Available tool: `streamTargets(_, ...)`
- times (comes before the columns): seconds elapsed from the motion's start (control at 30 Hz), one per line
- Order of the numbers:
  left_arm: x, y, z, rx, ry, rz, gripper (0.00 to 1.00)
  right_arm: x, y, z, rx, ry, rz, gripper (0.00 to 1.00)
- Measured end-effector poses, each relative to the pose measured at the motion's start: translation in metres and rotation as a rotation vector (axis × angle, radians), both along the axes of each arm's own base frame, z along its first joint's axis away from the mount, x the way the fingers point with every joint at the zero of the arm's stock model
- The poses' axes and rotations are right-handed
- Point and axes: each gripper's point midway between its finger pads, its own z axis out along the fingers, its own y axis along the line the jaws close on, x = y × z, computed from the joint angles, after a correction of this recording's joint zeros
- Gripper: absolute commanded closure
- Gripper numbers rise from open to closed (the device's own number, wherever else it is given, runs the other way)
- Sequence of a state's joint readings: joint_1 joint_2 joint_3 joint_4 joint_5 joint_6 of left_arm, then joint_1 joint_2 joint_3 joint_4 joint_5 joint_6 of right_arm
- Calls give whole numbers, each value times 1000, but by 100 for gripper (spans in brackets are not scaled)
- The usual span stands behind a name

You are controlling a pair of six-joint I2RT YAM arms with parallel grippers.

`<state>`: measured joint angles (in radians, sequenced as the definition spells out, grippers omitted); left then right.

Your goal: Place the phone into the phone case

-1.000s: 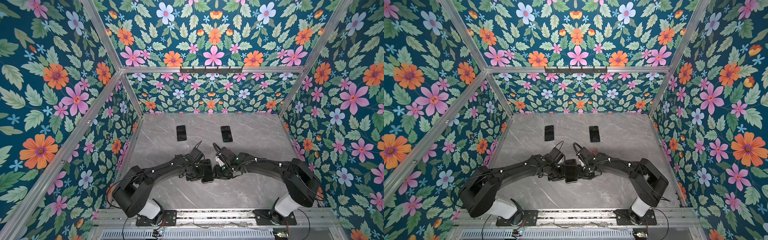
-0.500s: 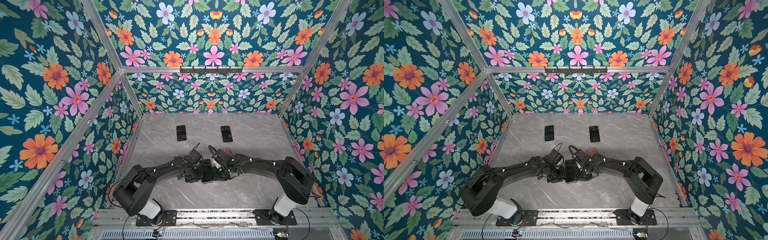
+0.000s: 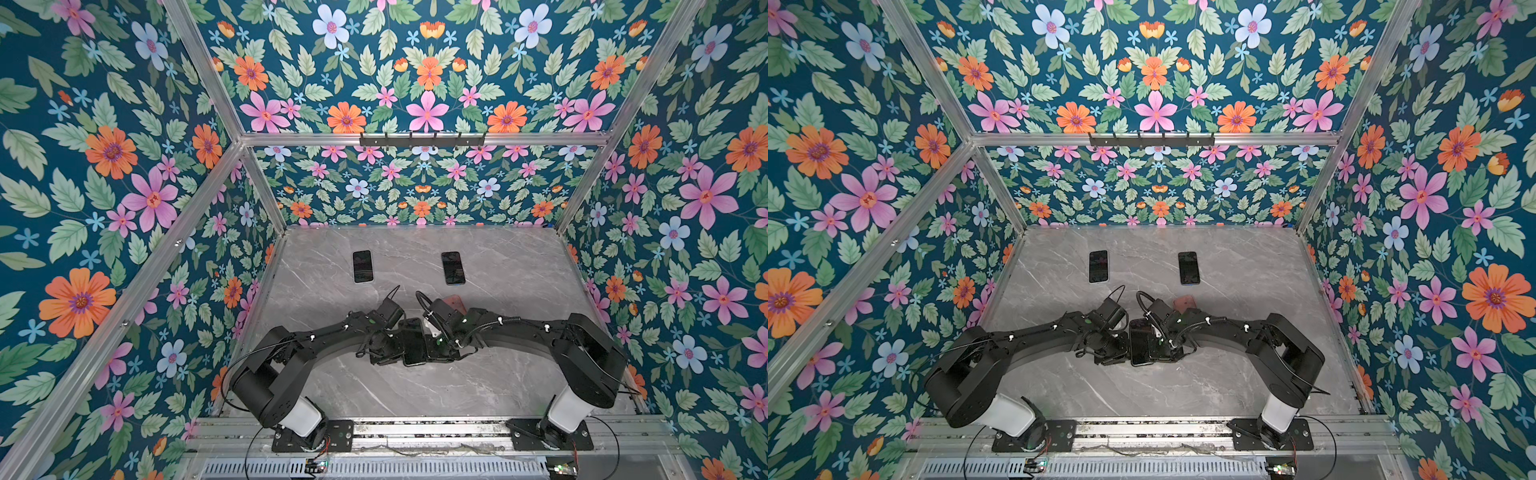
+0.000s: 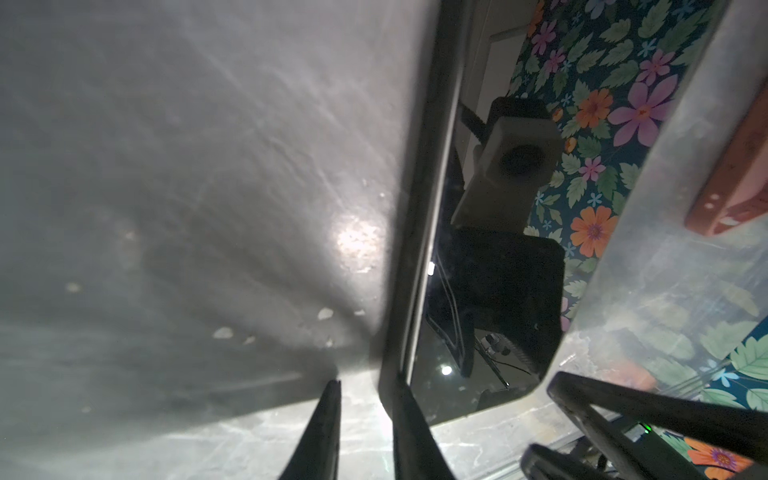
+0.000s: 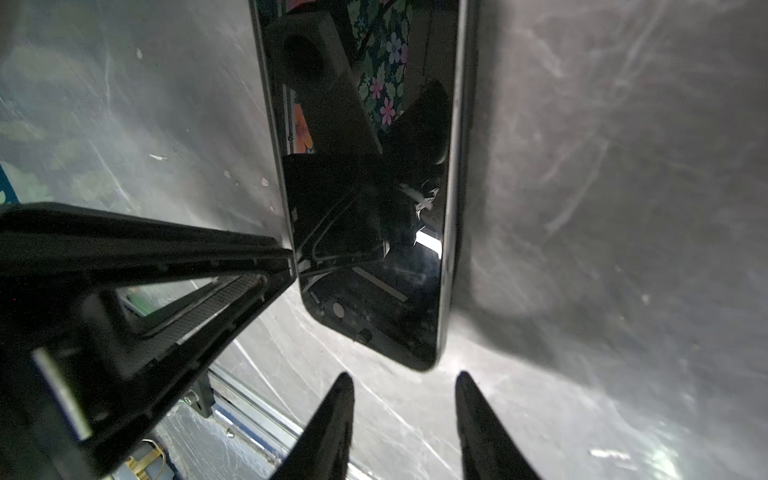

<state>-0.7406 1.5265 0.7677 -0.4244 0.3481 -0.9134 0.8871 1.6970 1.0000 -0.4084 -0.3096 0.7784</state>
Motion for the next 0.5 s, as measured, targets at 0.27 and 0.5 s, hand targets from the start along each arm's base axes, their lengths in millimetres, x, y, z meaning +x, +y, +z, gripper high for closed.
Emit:
streamTargets(0.27,9,-9,1,-14,-12,-3,78,1,3,-7,-5,11,2,61)
streamTargets(0.5,8,-12,-2,-29,-4,-10,83,1,3,-7,-5,11,2,63)
